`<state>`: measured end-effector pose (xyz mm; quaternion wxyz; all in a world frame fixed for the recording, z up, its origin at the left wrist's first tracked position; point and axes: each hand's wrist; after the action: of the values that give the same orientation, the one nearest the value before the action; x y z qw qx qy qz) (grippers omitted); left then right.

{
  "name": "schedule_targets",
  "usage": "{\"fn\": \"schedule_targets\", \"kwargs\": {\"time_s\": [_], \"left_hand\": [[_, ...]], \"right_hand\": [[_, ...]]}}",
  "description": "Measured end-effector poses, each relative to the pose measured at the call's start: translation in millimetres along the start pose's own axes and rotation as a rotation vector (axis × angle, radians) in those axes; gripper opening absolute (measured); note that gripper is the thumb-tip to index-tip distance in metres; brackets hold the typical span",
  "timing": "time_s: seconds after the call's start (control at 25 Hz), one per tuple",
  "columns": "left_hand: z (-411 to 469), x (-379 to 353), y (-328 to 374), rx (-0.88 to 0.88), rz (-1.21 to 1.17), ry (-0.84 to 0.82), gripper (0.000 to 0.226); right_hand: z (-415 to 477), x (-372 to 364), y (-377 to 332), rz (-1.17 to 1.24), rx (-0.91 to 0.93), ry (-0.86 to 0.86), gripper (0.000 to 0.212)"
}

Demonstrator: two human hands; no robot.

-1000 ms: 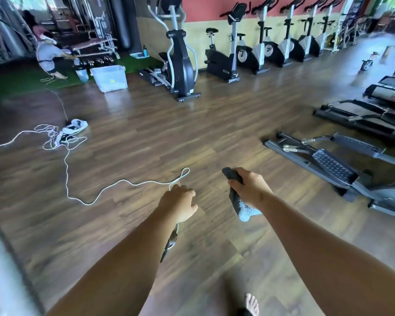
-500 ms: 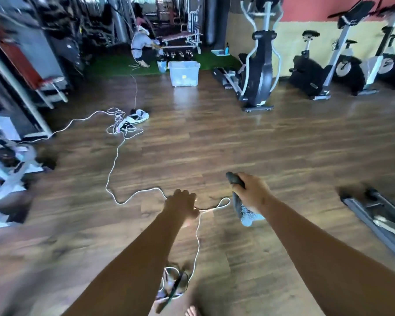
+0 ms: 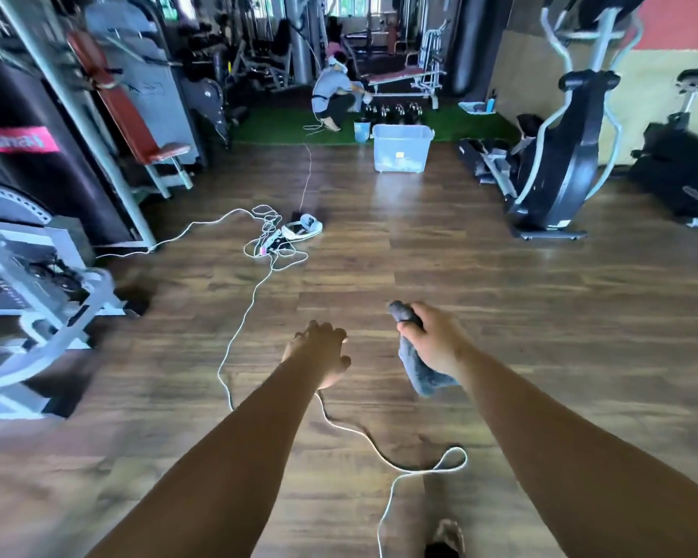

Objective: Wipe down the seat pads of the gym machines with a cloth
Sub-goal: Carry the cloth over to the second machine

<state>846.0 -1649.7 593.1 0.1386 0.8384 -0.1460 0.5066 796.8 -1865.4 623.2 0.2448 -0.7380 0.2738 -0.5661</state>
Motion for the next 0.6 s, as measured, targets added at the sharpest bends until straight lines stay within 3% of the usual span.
{"fn": "schedule_targets", "kwargs": {"time_s": [0.28,0.44,0.6], "left_hand": [[165,98,-50,0.190,-0.155,0.035,0.052],[241,149,-106,0.270,-0.223,0.054,0.053],[323,187,-188,0.315,-0.240,0.080,0.051]], "right_hand": [[241,81,-8,-0.056,0.137,-0.146,0.039],[357,104,-50,-0.119,0.221,-0.185,0.016],[479,96,-90,-0.165,0.302,-0.183,0.011]]}}
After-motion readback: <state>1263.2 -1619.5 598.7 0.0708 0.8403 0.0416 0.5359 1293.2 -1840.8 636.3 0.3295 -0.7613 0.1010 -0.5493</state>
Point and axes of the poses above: each hand's wrist, its own z-axis towards the middle knuckle, its own x-axis out of the back of the hand, y = z × x, and after that the axes turned 15 degrees about -y, right-handed
